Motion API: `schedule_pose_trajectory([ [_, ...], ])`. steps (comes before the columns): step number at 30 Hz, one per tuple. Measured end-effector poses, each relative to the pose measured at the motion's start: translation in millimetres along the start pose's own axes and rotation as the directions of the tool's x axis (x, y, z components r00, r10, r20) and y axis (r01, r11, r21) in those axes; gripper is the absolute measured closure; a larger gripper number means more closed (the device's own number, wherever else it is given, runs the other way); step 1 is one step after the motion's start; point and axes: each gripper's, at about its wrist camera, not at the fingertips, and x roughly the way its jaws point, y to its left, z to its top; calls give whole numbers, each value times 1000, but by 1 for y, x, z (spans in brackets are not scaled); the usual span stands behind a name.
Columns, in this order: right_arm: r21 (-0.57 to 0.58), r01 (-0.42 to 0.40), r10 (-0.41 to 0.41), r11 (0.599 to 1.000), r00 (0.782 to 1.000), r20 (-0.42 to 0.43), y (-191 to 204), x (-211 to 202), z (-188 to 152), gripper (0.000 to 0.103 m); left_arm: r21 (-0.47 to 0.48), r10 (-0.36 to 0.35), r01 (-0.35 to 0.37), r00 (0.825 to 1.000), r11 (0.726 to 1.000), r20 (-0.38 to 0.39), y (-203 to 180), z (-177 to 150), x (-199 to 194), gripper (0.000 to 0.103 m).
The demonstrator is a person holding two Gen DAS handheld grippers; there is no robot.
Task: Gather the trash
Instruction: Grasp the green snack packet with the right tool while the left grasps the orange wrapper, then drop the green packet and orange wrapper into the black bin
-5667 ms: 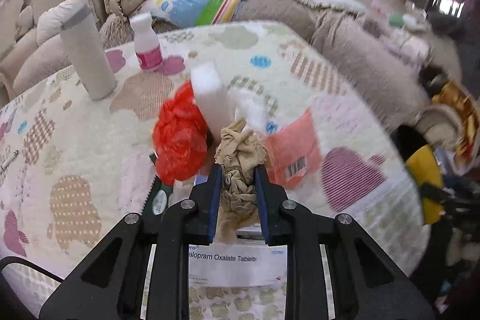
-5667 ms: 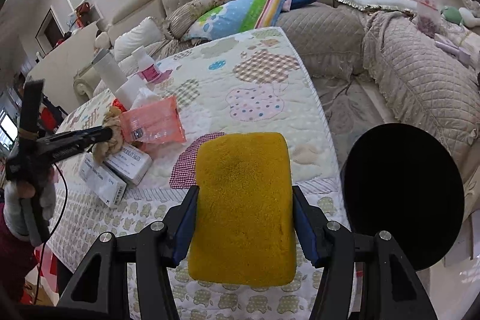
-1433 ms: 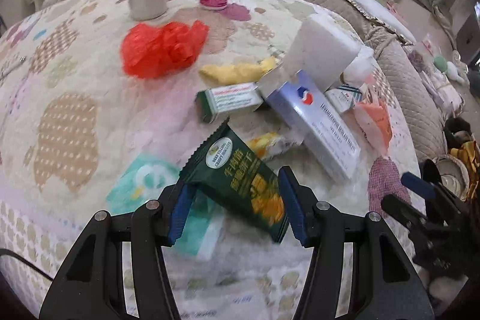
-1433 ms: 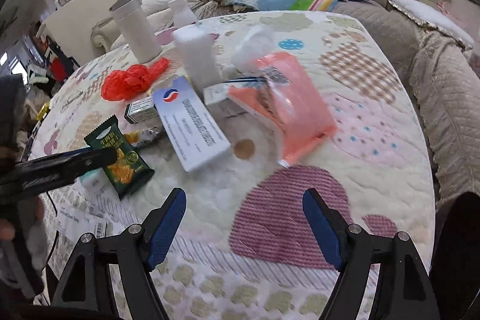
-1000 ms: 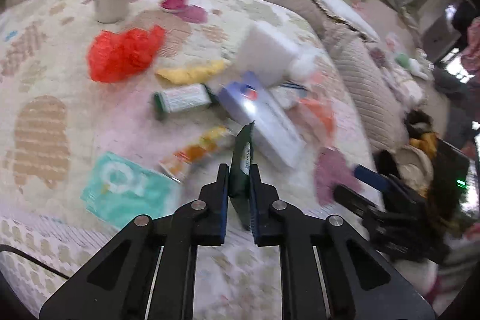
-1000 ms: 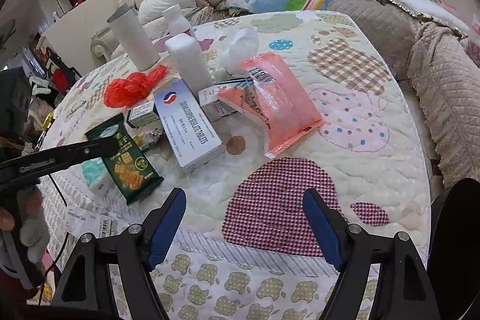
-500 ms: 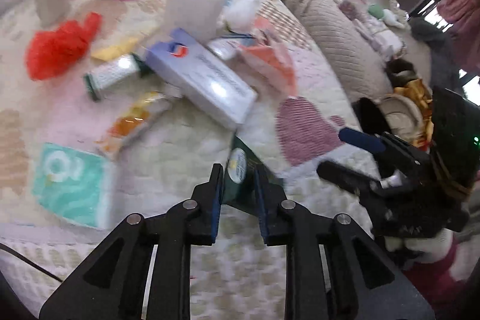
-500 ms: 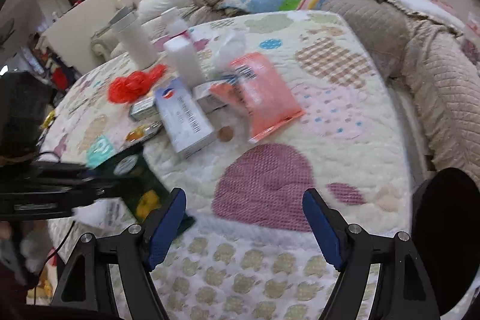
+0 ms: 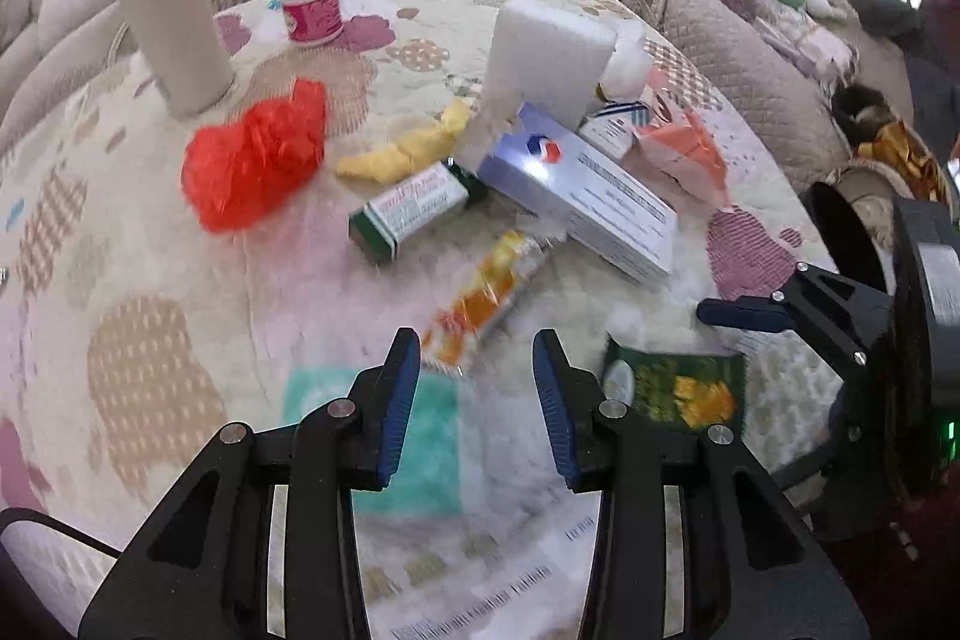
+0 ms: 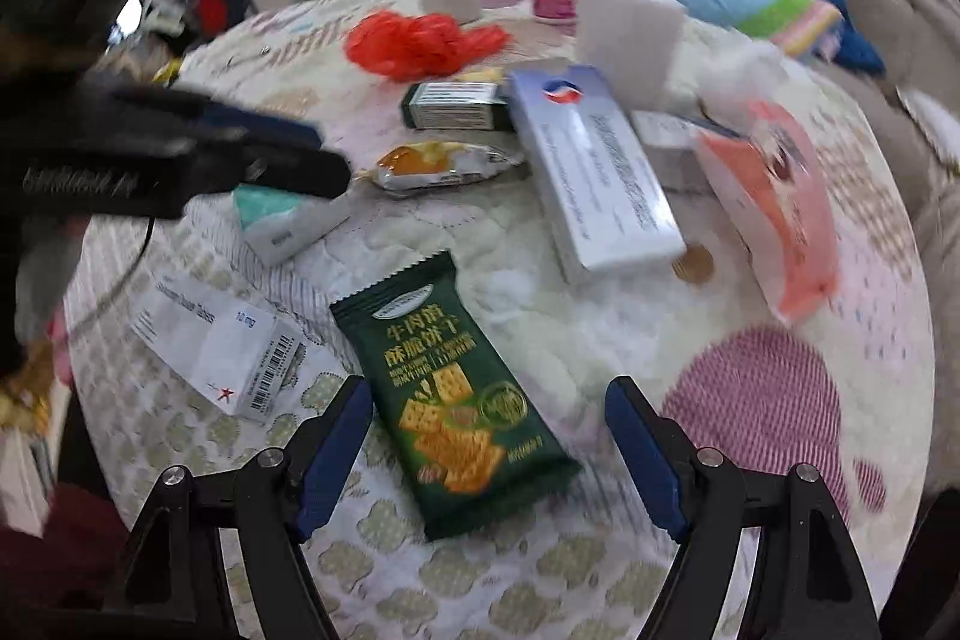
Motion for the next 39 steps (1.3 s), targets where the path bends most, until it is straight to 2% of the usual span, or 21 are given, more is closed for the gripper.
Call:
schedule_pose_trajectory([
  [1,-24,9,-9,1000,1000,0,2,2,1,25,21,-3,3,1000,1000,-5,0,5,5,66],
  [3,-51,4,-3,999,1000,9,4,3,2,33,61,-3,5,1000,998,-29,-2,12,17,66],
  [5,-31,8,-7,999,1000,23,1,1,3,54,89,9,-3,998,996,-65,-4,18,30,66],
  [7,0,8,-8,1000,1000,28,-8,-4,0,64,99,-2,11,996,995,-86,-7,20,38,66],
  [10,71,9,-12,997,999,37,-22,-13,-12,64,98,1,9,995,995,-99,-10,22,46,67],
  [12,107,10,-15,994,999,43,-28,-19,-18,64,83,9,-1,995,997,-99,-11,21,47,78],
  [16,176,8,-20,984,998,67,-41,-35,-33,64,27,-21,23,996,999,-85,-10,16,31,81],
  [23,258,7,-41,966,991,125,-60,-65,-45,64,6,-63,63,998,998,-26,-34,8,-10,83],
  [30,295,38,-88,955,984,157,-73,-88,-56,64,47,-112,111,993,993,26,-91,13,-31,84],
  [39,387,122,-204,914,963,178,-114,-130,-87,64,106,-132,126,990,986,44,-165,33,-21,84],
])
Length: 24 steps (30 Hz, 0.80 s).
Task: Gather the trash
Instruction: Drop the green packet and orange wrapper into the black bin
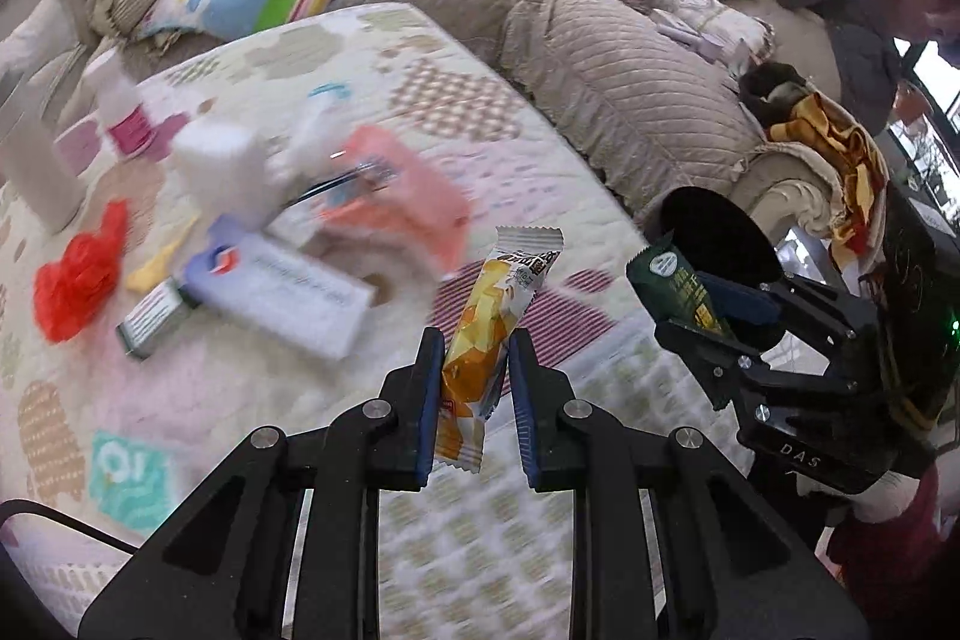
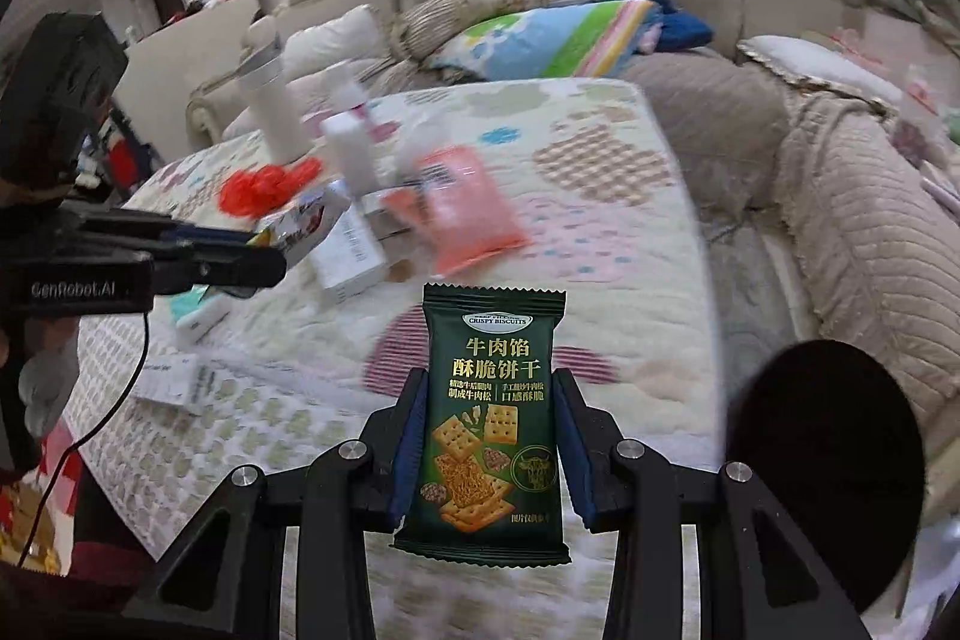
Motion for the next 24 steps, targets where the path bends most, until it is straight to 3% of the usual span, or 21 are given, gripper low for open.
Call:
schedule_pose_trajectory([
  [13,210,166,-168,964,986,-6,-113,-34,-22,64,86,-80,84,996,993,-49,-99,30,54,84],
  [24,318,233,-225,919,972,-62,-165,-31,-40,64,47,-191,196,977,980,-97,-143,47,97,84],
])
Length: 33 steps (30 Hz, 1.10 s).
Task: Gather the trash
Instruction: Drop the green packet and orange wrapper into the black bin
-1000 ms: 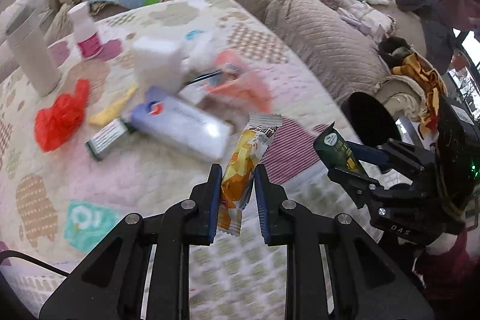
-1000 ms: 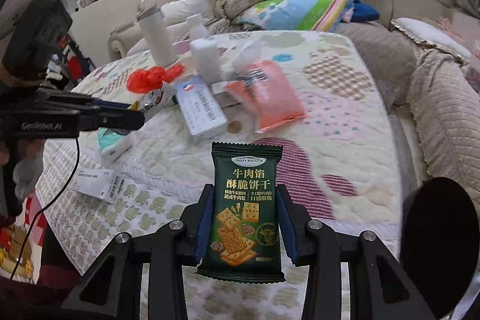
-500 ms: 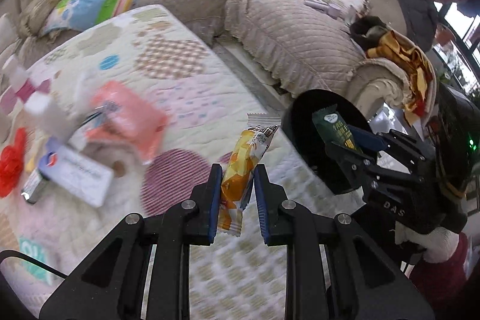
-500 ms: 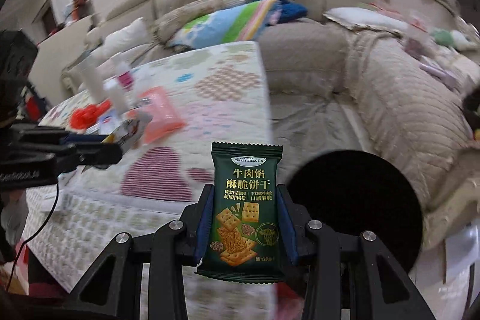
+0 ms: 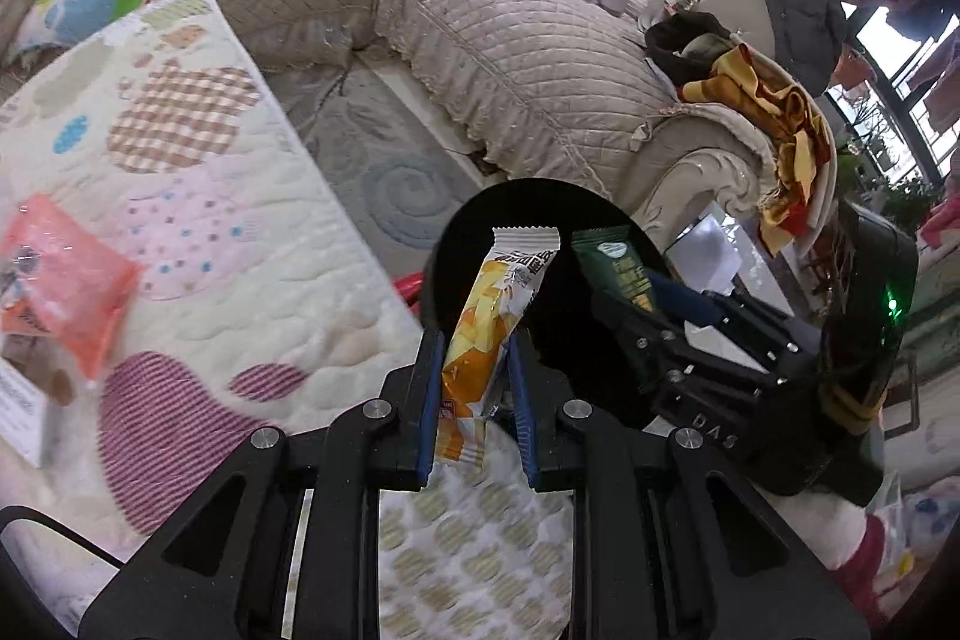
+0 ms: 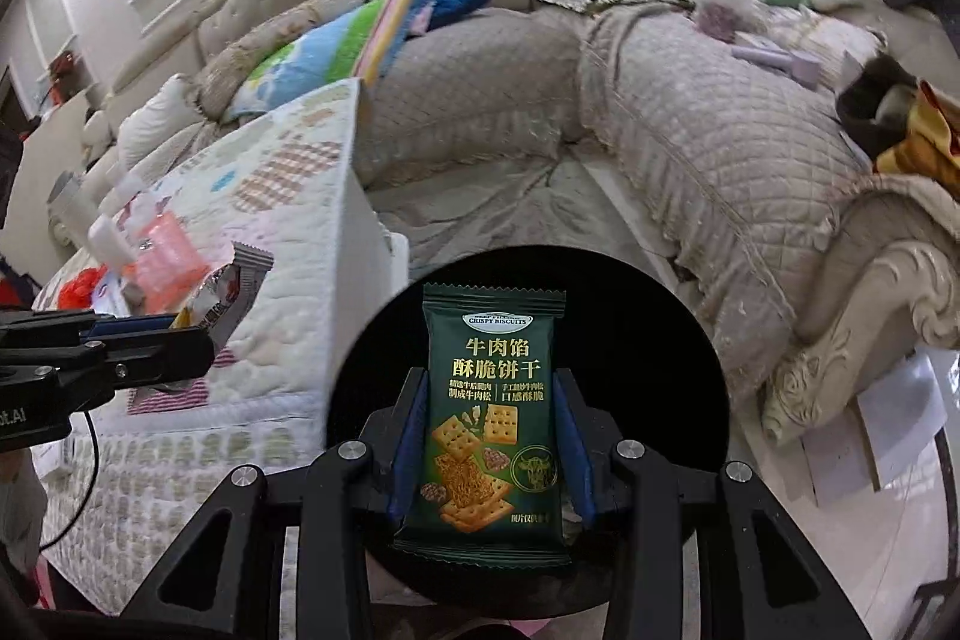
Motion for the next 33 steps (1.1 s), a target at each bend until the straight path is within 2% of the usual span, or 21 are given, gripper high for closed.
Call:
schedule_pose_trajectory([
  [6,25,20,-19,1000,1000,-9,-10,6,-4,62,-9,-42,42,999,999,-1,-8,5,10,80],
  [7,29,22,-21,999,1000,-10,-11,6,-4,56,-15,-52,52,999,999,-2,-7,5,11,77],
  [8,34,26,-26,999,1000,-7,-12,6,-4,53,-22,-61,61,998,998,-2,-7,5,11,68],
  [9,40,28,-27,999,1000,-3,-13,5,-5,53,-30,-70,70,998,997,1,-7,5,10,63],
  [20,36,8,-8,999,1000,1,-6,-3,-6,53,-37,-20,21,999,999,25,6,-5,-6,62],
  [26,1,-17,17,1000,1000,-6,15,-5,-4,53,-67,25,-22,999,998,40,24,-18,-20,62],
  [33,-58,-68,67,996,998,-18,50,-3,-1,53,-113,68,-63,997,992,37,51,-52,-40,62],
])
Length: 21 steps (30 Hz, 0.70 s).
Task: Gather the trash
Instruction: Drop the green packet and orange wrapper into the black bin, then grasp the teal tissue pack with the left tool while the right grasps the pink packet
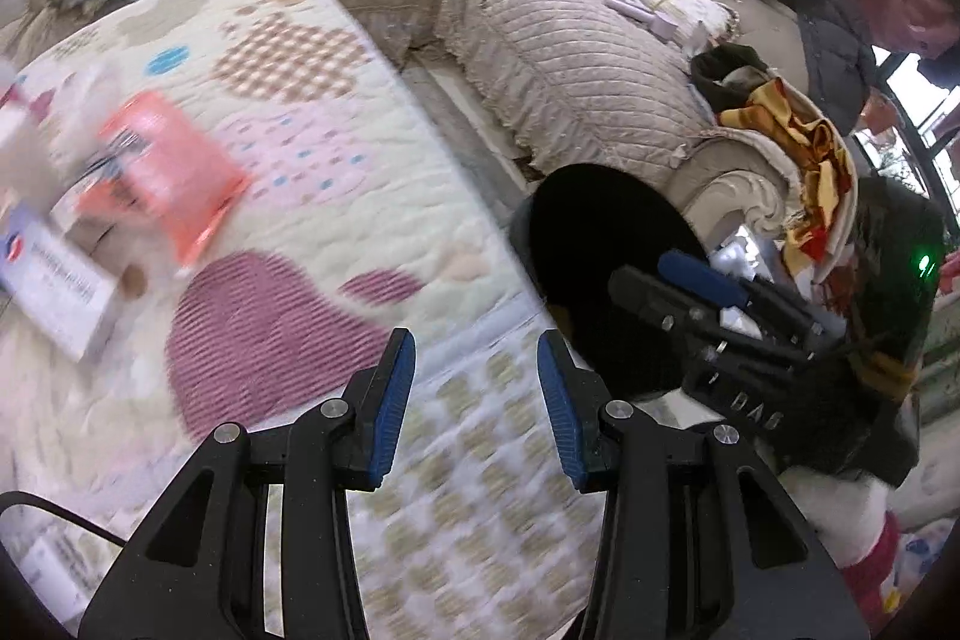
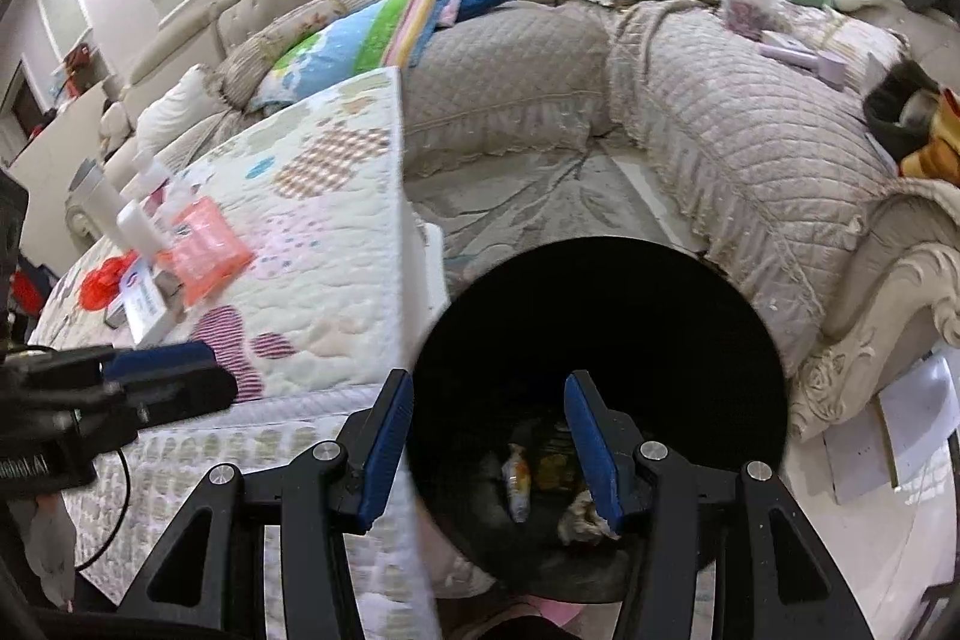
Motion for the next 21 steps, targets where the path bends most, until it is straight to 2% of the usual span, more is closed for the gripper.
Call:
schedule_pose_trajectory([
  [9,-99,-116,113,988,993,-40,66,22,13,51,-118,69,-66,997,991,27,67,-30,-37,62],
  [10,-115,-140,135,983,990,-50,77,27,15,46,-135,77,-72,997,988,31,78,-34,-44,62],
  [11,-127,-157,151,979,987,-58,85,31,18,36,-151,83,-77,996,986,34,88,-36,-51,62],
  [13,-158,-206,196,966,978,-76,105,41,25,31,-186,106,-96,993,978,45,109,-42,-66,62],
  [16,-212,-260,244,942,965,-97,133,59,40,31,-238,144,-127,988,963,56,141,-51,-88,62],
  [21,-322,-286,247,903,956,-157,171,97,60,30,-328,200,-167,977,930,69,188,-71,-123,62],
])
